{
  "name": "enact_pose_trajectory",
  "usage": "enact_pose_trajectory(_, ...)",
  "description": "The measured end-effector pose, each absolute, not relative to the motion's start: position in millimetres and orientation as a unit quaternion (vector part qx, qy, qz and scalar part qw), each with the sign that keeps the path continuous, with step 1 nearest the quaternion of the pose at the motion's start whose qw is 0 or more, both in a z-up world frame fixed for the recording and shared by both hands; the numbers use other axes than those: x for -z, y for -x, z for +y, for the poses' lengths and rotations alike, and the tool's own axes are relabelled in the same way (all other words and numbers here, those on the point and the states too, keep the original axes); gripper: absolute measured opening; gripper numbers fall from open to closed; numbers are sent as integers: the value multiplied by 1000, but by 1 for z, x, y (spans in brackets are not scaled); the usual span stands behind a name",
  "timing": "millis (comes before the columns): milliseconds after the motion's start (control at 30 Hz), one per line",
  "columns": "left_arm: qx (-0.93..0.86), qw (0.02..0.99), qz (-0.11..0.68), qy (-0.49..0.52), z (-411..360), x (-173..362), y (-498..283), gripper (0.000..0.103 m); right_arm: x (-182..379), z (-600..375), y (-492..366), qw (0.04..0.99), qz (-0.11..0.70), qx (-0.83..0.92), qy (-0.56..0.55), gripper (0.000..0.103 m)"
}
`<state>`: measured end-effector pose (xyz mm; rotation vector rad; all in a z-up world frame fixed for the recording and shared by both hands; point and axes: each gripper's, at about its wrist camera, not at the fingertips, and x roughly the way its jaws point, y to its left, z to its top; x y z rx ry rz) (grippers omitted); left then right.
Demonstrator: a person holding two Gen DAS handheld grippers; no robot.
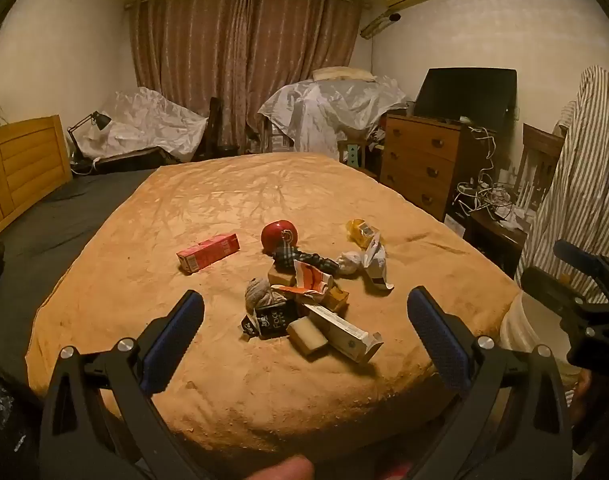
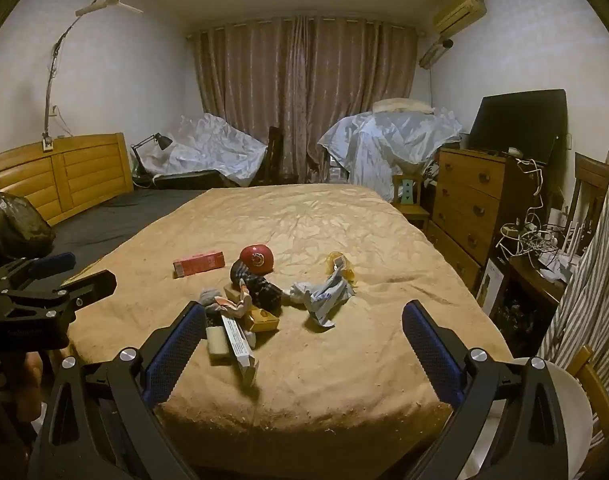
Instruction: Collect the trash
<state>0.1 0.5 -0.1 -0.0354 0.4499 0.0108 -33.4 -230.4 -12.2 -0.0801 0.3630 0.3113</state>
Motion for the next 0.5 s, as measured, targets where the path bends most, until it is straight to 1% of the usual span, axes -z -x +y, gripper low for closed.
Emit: enact_pose_trajectory(500,-15,972,233,19,6,8,-3,98,12,-231,34,971,177,-155,35,98)
